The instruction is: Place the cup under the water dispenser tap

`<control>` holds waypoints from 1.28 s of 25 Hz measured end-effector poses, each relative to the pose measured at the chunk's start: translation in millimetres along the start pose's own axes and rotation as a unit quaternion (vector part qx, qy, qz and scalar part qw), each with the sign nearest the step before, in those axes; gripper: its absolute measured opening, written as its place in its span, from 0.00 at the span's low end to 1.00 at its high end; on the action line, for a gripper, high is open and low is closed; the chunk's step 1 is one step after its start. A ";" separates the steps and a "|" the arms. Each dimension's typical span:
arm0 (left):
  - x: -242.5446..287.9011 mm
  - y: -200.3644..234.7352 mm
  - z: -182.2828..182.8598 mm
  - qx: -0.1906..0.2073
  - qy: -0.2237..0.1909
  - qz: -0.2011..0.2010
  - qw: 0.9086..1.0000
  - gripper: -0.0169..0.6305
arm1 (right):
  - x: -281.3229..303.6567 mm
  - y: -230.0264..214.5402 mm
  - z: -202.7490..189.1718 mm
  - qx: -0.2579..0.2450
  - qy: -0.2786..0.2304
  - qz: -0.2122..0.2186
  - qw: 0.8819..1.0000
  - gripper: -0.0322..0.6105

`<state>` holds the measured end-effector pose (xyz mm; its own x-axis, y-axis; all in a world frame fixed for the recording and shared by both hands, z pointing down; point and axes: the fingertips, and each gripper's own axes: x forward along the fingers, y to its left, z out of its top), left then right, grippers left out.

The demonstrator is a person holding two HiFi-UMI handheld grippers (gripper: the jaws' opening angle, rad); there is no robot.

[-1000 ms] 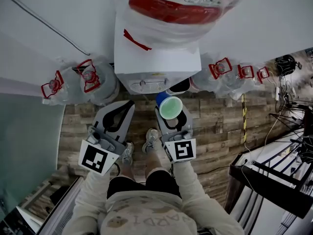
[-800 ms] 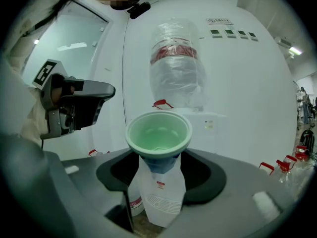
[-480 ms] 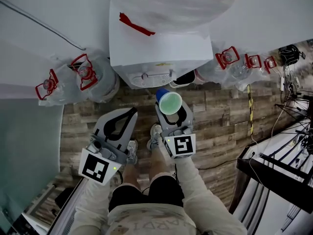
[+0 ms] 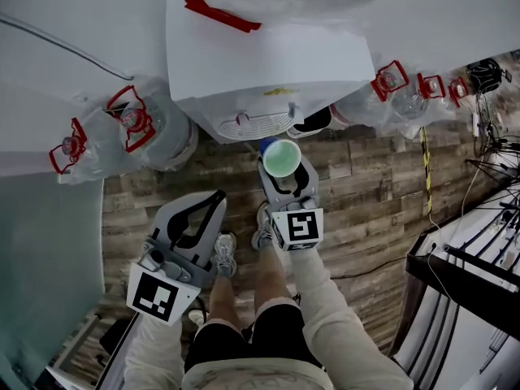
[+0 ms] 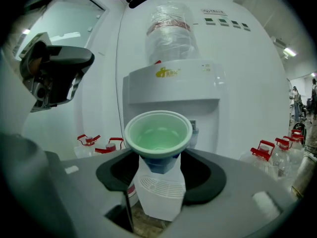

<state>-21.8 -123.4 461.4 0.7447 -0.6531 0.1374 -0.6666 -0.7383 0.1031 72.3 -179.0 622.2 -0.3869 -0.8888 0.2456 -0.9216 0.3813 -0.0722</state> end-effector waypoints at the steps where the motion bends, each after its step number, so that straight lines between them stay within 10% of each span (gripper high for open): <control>1: -0.6 1.2 -4.4 0.000 0.002 -0.002 1.000 0.04 | 4.7 -2.1 -7.8 -0.001 0.003 -0.003 1.000 0.46; 32: -4.8 16.0 -66.5 -0.002 0.034 0.015 0.999 0.04 | 99.0 -76.9 -127.5 0.025 0.090 -0.059 0.994 0.46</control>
<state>-38.3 -120.9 527.9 0.7208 -0.6617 0.2064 -0.6884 -0.7182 0.1014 108.6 -263.9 775.3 -0.2686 -0.8654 0.4230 -0.9624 0.2597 -0.0798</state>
